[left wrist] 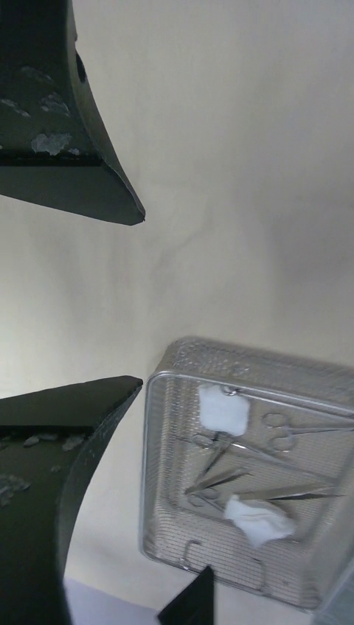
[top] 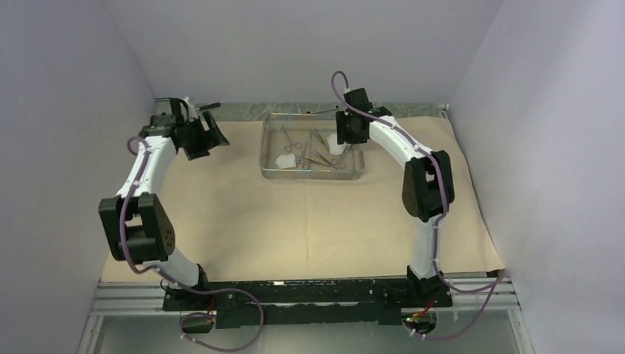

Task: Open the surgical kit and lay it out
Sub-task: Pick up the medical item from the container.

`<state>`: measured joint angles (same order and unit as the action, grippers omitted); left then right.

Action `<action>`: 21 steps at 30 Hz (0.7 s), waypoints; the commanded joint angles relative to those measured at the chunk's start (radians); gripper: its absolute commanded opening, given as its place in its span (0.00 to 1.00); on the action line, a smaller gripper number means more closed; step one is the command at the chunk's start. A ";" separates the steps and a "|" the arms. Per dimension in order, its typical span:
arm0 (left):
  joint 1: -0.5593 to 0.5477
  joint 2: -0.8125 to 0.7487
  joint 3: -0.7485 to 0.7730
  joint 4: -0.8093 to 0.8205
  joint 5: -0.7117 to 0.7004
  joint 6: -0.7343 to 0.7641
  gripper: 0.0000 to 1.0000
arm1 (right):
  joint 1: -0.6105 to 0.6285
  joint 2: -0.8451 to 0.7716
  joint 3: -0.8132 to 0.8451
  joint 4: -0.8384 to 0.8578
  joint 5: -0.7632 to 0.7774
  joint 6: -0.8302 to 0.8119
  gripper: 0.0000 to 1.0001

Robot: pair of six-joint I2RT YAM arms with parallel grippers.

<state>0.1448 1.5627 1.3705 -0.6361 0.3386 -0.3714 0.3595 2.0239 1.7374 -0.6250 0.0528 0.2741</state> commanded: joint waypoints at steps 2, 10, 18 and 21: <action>-0.093 0.087 -0.005 0.102 0.063 -0.049 0.79 | 0.021 0.101 0.104 0.082 0.063 -0.087 0.51; -0.165 0.194 0.084 0.040 0.042 -0.002 0.79 | 0.031 0.218 0.187 0.147 0.061 -0.251 0.50; -0.171 0.253 0.129 -0.007 0.038 0.027 0.78 | 0.040 0.310 0.276 0.118 0.046 -0.392 0.52; -0.170 0.266 0.136 -0.026 0.028 0.041 0.77 | 0.045 0.331 0.296 0.094 0.048 -0.439 0.52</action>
<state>-0.0235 1.8141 1.4624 -0.6258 0.3679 -0.3691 0.3946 2.3333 1.9732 -0.5255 0.0986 -0.0650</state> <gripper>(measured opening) 0.779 0.524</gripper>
